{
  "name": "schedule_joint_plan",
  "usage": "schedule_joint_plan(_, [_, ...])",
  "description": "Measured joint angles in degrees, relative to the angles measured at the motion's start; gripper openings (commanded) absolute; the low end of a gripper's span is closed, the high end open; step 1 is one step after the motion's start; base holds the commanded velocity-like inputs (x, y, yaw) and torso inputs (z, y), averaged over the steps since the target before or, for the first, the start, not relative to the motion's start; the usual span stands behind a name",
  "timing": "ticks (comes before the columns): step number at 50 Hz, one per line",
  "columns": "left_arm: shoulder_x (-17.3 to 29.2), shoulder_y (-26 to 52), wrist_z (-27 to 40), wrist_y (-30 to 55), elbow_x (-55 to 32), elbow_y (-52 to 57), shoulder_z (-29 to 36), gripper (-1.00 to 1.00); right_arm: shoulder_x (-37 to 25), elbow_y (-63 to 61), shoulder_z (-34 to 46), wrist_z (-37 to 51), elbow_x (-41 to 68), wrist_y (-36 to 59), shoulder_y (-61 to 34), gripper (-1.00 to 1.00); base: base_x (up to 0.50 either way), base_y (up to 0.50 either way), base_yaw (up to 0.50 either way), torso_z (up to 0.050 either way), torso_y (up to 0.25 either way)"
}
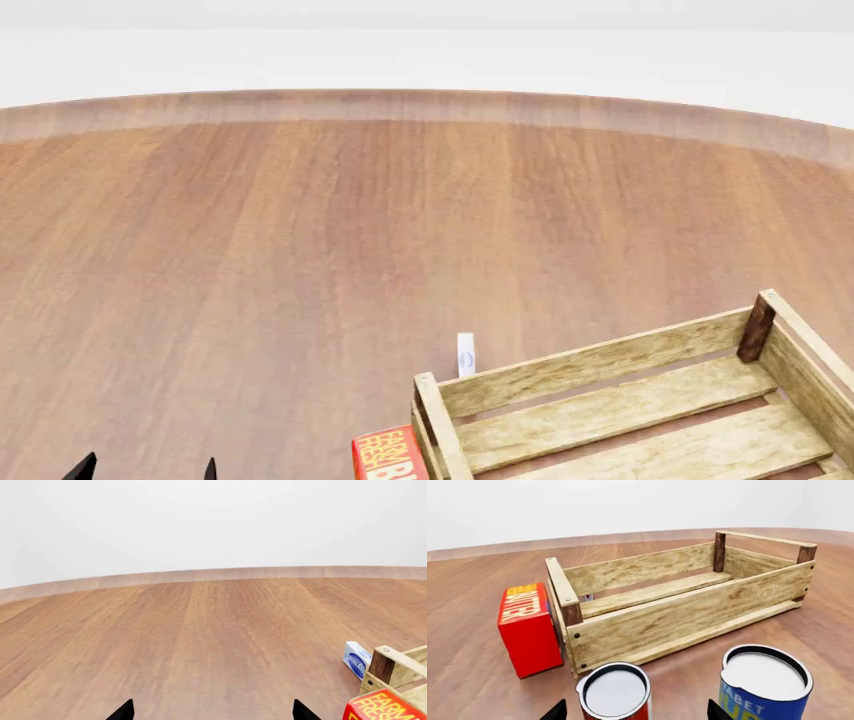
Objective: Pick up the tomato sauce, and put it in the wooden tray.
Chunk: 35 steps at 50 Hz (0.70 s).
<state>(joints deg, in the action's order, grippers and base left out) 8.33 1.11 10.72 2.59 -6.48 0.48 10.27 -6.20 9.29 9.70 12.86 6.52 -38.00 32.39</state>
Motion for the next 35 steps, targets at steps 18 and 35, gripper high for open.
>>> schedule_joint_plan(18, [0.59,0.09,0.79,0.01,-0.69,0.15,0.73,1.0,-0.8,2.22,1.56,1.17,-0.32,3.66,-2.96,1.0,0.0,0.0,0.0,0.0,0.0])
schedule_joint_plan(35, [1.15,0.23,1.35,-0.25,-1.22,-0.02,1.4,1.0,-1.59,2.41,3.15,2.13,-1.34,9.01,-6.04,1.0,0.0,0.0,0.0,0.0,0.0])
